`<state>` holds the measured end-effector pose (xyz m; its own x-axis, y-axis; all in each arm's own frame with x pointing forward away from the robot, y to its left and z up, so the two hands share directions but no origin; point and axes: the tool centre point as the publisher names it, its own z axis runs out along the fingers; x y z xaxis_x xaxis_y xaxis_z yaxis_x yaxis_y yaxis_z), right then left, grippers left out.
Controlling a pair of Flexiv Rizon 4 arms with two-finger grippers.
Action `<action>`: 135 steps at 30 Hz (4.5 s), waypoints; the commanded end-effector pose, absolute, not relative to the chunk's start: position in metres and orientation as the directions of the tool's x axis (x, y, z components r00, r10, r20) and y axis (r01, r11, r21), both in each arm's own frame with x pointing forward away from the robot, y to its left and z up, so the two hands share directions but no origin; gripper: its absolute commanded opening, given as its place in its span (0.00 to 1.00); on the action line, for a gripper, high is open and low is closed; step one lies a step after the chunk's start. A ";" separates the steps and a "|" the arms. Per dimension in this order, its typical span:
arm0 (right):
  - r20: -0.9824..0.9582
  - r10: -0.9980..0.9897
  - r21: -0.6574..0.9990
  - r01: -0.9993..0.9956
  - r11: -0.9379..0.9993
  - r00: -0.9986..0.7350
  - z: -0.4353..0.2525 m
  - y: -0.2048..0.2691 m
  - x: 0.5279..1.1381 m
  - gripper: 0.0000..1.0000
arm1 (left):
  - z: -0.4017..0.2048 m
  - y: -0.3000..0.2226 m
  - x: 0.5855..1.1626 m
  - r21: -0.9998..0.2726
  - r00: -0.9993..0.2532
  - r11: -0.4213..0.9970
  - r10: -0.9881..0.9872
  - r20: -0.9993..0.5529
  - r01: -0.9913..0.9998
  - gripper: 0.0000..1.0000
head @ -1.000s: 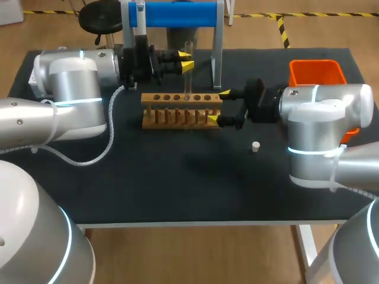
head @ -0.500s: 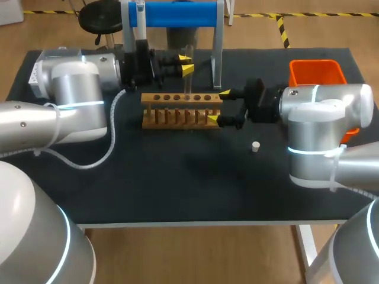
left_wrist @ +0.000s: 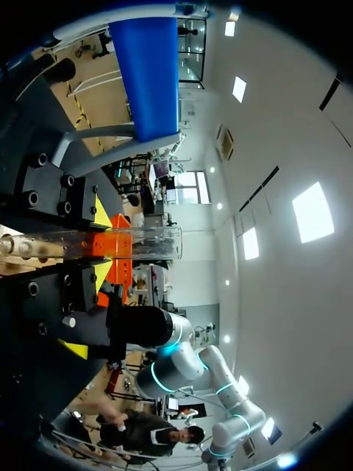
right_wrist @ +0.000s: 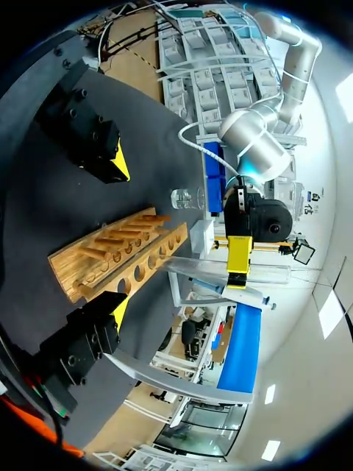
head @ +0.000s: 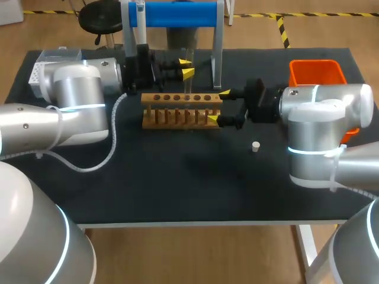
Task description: Invert the test tube, pick up the pipette, mount the tip to pipette, aspirate from beaker and dispense into the tube, eject the tip, return the pipette, and cap with the stopper.
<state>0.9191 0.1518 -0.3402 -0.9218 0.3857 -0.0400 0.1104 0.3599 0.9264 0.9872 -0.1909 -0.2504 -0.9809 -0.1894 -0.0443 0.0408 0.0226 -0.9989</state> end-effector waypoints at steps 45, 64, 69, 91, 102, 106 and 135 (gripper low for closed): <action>-0.041 0.387 0.926 0.110 0.360 -0.921 -0.340 0.152 0.919 1.00 | -0.297 -0.189 0.992 -1.000 -0.975 -0.021 -0.222 -0.004 0.009 0.00; -0.041 0.387 0.926 0.110 0.360 -0.921 -0.340 0.152 0.919 1.00 | -0.281 -0.180 0.983 -1.000 -0.972 0.022 -0.233 0.008 -0.014 1.00; -0.041 0.387 0.926 0.110 0.360 -0.921 -0.340 0.152 0.919 1.00 | -0.259 -0.161 0.975 -0.997 -0.969 0.079 -0.246 0.004 -0.024 1.00; -0.041 0.387 0.926 0.110 0.360 -0.921 -0.340 0.152 0.919 1.00 | -0.237 -0.052 0.909 -0.974 -0.891 0.164 -0.449 0.070 -0.159 1.00; -0.041 0.387 0.926 0.110 0.360 -0.921 -0.340 0.152 0.919 1.00 | -0.237 -0.052 0.909 -0.974 -0.891 0.164 -0.449 0.070 -0.159 1.00; -0.041 0.387 0.926 0.110 0.360 -0.921 -0.340 0.152 0.919 1.00 | -0.237 -0.052 0.909 -0.974 -0.891 0.164 -0.449 0.070 -0.159 1.00; -0.041 0.387 0.926 0.110 0.360 -0.921 -0.340 0.152 0.919 1.00 | -0.246 0.217 0.827 -0.892 -0.328 0.180 -0.944 -0.038 -0.414 1.00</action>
<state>0.9190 0.1517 -0.3400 -0.9218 0.3857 -0.0399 0.1107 0.3604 0.9262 0.8465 0.2137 -0.2594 -0.4208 -0.9071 0.0096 -0.4132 0.1822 -0.8922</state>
